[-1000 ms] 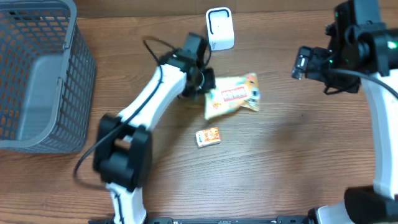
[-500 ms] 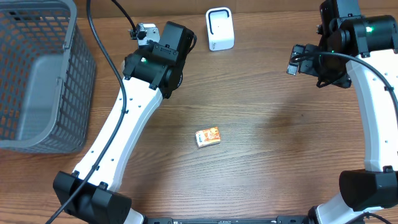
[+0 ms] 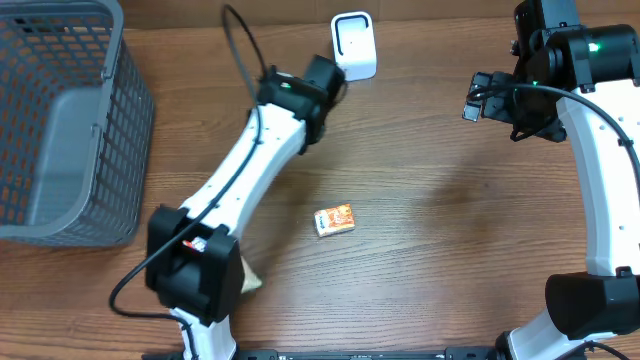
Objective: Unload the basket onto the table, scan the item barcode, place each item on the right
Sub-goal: 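Lift the pouch with the left gripper and set it down near the basket, then reach the right gripper down to the small orange pack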
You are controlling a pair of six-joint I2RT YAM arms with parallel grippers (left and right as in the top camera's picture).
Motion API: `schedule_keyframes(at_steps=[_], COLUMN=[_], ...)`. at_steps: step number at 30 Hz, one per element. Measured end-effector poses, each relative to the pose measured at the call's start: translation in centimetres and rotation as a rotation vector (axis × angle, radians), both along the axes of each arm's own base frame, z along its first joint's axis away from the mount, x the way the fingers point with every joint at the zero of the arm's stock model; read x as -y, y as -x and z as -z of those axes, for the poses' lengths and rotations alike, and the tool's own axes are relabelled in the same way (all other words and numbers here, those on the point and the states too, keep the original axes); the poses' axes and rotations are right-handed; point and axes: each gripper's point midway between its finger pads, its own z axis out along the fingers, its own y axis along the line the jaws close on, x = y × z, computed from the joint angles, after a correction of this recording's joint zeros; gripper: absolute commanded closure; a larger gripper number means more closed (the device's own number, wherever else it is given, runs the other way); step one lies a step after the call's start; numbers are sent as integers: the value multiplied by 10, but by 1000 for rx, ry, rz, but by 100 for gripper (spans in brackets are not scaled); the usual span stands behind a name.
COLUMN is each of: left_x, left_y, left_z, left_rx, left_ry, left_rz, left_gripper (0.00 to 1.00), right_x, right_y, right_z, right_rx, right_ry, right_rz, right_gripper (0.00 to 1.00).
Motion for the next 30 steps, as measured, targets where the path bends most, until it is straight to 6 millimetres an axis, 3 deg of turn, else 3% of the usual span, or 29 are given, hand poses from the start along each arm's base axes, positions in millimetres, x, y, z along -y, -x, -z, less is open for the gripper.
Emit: schedule_keyframes(at_steps=[4, 6, 9, 10, 12, 16, 19, 22, 26, 30], left_x=[31, 39, 35, 29, 8, -43, -76, -87, -83, -79], left_y=[2, 0, -7, -10, -15, -10, 4, 16, 16, 15], left_z=[6, -4, -36, -49, -83, -142, -167, -172, -159, -140], left_rx=[-21, -20, 8, 26, 78, 188, 233, 214, 168, 117], left_ry=[128, 188, 271, 292, 335, 391, 432, 475, 506, 516], left_rz=[34, 32, 1, -16, -63, -155, -212, -230, -222, -224], left_gripper=[96, 96, 90, 79, 45, 23, 16, 1, 0, 0], right_x=[-5, -10, -26, -33, -43, -55, -66, -85, -119, -165], right_y=[1, 1, 4, 5, 7, 9, 13, 21, 28, 45], right_z=[0, 0, -1, -2, -3, -6, -2, 11, 41, 86], right_rx=[-4, -7, -19, -22, -24, -27, -49, -99, -158, -240], right_ry=[-27, -58, -143, -177, -221, -277, -317, -374, -438, -481], right_rz=[-7, -16, -55, -78, -111, -146, -166, -201, -231, -198], right_gripper=[0, 0, 0, 0, 0, 0, 3, 7, 32, 31])
